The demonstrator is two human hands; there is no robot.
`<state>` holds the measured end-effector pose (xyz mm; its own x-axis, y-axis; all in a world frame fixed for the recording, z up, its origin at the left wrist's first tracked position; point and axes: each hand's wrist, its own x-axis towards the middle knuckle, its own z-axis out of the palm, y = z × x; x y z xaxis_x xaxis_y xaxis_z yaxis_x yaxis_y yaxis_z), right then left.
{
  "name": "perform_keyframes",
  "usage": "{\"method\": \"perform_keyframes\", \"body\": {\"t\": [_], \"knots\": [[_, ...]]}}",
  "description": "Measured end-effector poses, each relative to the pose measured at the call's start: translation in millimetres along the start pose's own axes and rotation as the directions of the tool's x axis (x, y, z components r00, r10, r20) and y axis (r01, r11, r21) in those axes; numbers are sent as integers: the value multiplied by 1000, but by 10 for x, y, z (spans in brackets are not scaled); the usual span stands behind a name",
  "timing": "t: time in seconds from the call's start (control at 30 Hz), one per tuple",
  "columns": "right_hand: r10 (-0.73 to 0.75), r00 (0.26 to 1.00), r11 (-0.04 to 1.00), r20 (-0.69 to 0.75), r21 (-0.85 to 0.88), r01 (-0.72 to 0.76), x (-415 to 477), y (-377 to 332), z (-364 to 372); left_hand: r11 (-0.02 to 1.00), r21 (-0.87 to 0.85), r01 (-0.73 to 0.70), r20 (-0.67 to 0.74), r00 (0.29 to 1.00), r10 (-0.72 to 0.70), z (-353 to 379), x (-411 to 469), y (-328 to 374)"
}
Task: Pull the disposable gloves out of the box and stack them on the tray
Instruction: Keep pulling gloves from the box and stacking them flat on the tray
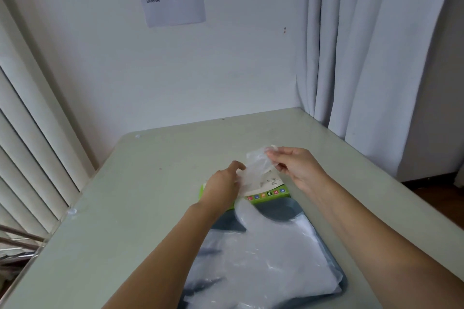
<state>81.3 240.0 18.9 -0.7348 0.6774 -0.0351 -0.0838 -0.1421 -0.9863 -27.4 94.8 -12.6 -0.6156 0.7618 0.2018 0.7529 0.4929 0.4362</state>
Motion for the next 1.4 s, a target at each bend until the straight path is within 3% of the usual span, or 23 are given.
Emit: {"method": "perform_keyframes", "body": {"t": [0.17,0.27,0.4,0.63,0.8,0.93,1.07,1.23,1.33,1.4], "knots": [[24,996,998,-83,-53,-28,86,-36,-127,959,272,-73,97,994,48,-31,36,-74],[40,985,998,-171,46,-32,90,-73,-124,924,368,-107,148,987,56,-73,37,-216],[11,964,968,-266,245,56,96,-97,-159,927,354,-125,164,984,70,-72,6,-358],[-175,950,929,-260,277,247,-7,-286,-88,914,395,-92,269,963,-19,-28,14,-226],[-221,914,841,-340,408,355,-114,-576,-153,913,404,-54,290,954,-71,-24,32,-209],[-315,897,758,-311,485,435,-302,-877,-195,926,377,-15,293,950,-104,-66,33,-141],[-380,916,804,-129,443,396,-501,-1122,-205,963,266,41,213,972,-100,-186,-25,-109],[-378,917,898,128,289,330,-815,-1330,-222,984,-148,97,-112,987,-114,-647,-215,179],[-353,910,925,217,226,305,-974,-1357,-159,831,-556,-21,-66,998,-19,-962,-477,511],[-343,903,934,259,200,298,-1078,-1367,-106,775,-625,-90,-10,994,107,-1071,-639,679]]}}
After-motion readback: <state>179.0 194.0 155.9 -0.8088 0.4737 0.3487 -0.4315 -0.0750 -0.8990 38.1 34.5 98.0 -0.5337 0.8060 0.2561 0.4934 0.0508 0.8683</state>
